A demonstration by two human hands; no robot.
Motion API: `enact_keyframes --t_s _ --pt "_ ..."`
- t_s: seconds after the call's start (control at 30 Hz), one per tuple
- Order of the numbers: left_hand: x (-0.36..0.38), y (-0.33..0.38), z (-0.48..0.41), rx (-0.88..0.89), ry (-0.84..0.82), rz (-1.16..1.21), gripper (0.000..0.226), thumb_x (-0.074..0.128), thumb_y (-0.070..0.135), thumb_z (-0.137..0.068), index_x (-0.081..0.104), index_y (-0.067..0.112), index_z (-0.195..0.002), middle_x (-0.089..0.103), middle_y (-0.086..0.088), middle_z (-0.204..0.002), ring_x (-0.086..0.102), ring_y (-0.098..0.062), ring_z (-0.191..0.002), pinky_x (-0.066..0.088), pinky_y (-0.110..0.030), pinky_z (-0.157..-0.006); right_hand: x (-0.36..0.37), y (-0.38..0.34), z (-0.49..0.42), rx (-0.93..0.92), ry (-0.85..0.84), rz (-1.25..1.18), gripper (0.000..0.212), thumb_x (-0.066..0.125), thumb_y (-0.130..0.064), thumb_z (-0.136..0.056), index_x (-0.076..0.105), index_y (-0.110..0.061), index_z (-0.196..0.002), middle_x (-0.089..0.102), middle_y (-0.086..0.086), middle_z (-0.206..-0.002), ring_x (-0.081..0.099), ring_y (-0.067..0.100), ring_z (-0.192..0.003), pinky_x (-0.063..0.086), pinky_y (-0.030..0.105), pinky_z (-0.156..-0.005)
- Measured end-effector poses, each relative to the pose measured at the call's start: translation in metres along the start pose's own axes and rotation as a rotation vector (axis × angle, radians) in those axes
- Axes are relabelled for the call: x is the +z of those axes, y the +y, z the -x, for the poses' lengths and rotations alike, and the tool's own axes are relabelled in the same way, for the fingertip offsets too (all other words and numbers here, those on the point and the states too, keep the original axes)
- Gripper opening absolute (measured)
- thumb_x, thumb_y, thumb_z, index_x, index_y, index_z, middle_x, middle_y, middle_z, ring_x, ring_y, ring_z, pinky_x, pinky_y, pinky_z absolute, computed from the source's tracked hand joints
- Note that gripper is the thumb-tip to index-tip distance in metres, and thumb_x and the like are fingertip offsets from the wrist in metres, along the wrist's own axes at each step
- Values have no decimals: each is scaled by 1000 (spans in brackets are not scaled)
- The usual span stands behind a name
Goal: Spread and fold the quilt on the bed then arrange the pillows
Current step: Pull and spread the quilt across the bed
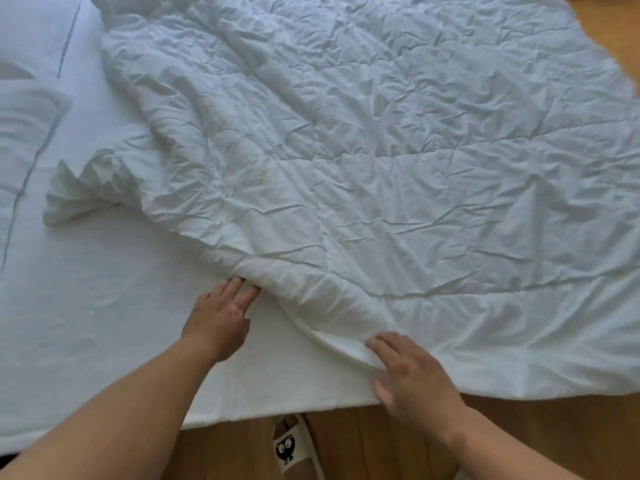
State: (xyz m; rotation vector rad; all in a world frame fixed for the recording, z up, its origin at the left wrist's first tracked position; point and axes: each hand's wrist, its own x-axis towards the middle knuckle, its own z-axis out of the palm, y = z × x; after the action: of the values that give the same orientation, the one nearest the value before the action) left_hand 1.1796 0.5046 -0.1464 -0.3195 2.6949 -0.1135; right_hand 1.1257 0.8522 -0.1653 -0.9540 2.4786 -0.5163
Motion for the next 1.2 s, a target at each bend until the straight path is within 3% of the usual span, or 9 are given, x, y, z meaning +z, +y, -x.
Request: enact_keyframes --t_s 0.2,0.37,0.53,0.67,0.77,0.87,0.97,1.1,1.2 --pt "-2 -45 -52 149 54 -21 77 58 43 -88 17 32 -152 25 -3 -157 24 -28 -143 34 -41 -111 33 -93 -91 -52 30 46 76 61 -45 -81 35 -26 -151 46 -6 -144 46 18 -131 43 39 -108" --pt "-9 -41 -93 191 42 -1 76 59 46 -90 17 39 -153 19 -2 -161 19 -31 -146 21 -48 -119 46 -97 -135 272 91 126 80 65 -41 -85 29 -26 -155 42 -5 -148 41 22 -138 39 44 -110" --pt "4 -17 -99 126 87 72 57 53 35 -95 34 34 -149 32 -7 -152 27 -33 -139 28 -48 -112 48 -86 -156 271 182 121 41 54 -10 -87 65 -29 -121 68 2 -105 64 31 -98 53 41 -85" --pt "7 -18 -88 200 80 64 51 55 34 -93 43 33 -143 34 -5 -148 28 -32 -135 33 -46 -106 31 -89 -150 226 -74 -18 17 54 -23 -91 70 -23 -98 72 1 -97 66 27 -91 48 34 -75" --pt "18 -25 -66 350 100 34 40 51 44 -92 56 38 -131 35 0 -148 29 -29 -135 30 -46 -107 26 -106 -124 198 -308 -210 21 58 -20 -89 63 -18 -69 61 -6 -66 56 13 -65 39 29 -61" --pt "37 -34 -26 368 126 119 32 44 43 -91 69 35 -108 54 6 -122 46 -24 -120 36 -41 -102 26 -111 -102 181 -336 -217 27 56 -19 -86 49 -12 -61 51 -1 -56 45 15 -54 31 32 -55" --pt "56 -45 24 385 150 138 25 46 43 -90 67 30 -87 58 8 -94 55 -20 -97 42 -38 -93 29 -112 -83 102 -350 -94 23 53 -23 -87 53 -8 -70 60 2 -71 55 23 -70 40 38 -63" --pt "62 -46 90 441 101 184 24 48 43 -91 57 28 -75 55 8 -65 51 -16 -58 47 -30 -63 39 -118 -48 66 -346 -40 23 48 -26 -82 67 -14 -89 67 -3 -91 59 16 -85 50 38 -78" --pt "63 -41 106 474 51 168 27 45 48 -90 59 29 -78 58 7 -64 56 -16 -55 50 -27 -55 53 -118 -28 95 -350 -25 30 45 -26 -78 69 -21 -95 67 -8 -99 59 16 -94 47 32 -83"
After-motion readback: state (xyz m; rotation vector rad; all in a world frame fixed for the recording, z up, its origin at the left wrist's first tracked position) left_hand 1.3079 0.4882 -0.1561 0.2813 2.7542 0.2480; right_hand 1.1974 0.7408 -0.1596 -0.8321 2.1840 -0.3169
